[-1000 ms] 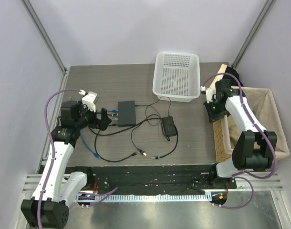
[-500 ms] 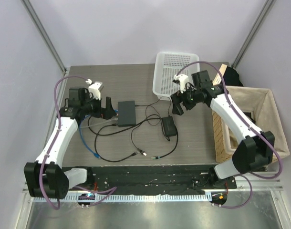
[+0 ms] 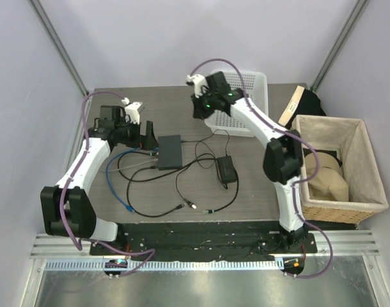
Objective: Pull the plug from the switch port
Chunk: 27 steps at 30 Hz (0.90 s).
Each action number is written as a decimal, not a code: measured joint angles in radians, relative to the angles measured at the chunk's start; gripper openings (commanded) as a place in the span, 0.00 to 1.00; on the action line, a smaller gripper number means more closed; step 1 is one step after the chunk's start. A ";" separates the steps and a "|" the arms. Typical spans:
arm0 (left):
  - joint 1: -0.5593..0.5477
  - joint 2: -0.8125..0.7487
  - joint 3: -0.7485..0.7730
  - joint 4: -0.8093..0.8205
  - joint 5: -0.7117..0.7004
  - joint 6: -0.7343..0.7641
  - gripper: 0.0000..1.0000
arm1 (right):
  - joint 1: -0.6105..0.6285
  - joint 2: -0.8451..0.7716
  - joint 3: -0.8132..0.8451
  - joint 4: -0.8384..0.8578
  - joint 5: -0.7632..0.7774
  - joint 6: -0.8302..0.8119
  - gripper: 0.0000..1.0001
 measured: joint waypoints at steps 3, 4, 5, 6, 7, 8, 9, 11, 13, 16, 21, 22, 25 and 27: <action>0.000 0.024 0.023 -0.001 0.000 -0.003 1.00 | 0.063 0.144 0.182 0.080 0.093 0.078 0.01; 0.000 0.034 0.035 0.000 0.000 -0.008 1.00 | 0.076 0.170 0.201 0.098 0.137 0.105 0.01; 0.000 0.044 0.046 0.001 -0.002 -0.013 1.00 | 0.086 0.204 0.217 0.120 0.201 0.145 0.01; 0.000 0.050 0.056 0.000 -0.006 -0.019 1.00 | 0.088 0.230 0.222 0.134 0.250 0.172 0.01; 0.000 0.055 0.064 0.001 -0.012 -0.029 1.00 | 0.087 0.251 0.225 0.140 0.289 0.192 0.01; 0.000 0.058 0.071 0.000 -0.019 -0.035 1.00 | 0.080 0.273 0.225 0.145 0.331 0.211 0.01; 0.000 0.059 0.077 0.001 -0.027 -0.043 1.00 | 0.071 0.292 0.225 0.145 0.369 0.225 0.01; 0.000 0.060 0.082 0.001 -0.037 -0.060 1.00 | 0.052 0.315 0.220 0.148 0.426 0.244 0.01; 0.000 0.061 0.083 0.001 -0.040 -0.069 1.00 | 0.035 0.316 0.201 0.147 0.475 0.245 0.01; 0.000 0.073 0.083 0.002 -0.039 -0.089 1.00 | 0.011 0.295 0.151 0.164 0.523 0.228 0.01; 0.000 0.131 0.083 0.010 -0.039 -0.121 1.00 | -0.039 0.242 0.045 0.167 0.568 0.199 0.01; 0.000 0.147 0.083 0.012 -0.039 -0.132 1.00 | -0.047 0.232 0.029 0.168 0.570 0.192 0.01; 0.000 0.183 0.080 0.016 -0.039 -0.160 1.00 | -0.076 0.200 -0.007 0.168 0.533 0.168 0.06; 0.000 0.195 0.072 0.020 -0.039 -0.172 1.00 | -0.091 0.188 -0.013 0.164 0.446 0.153 0.21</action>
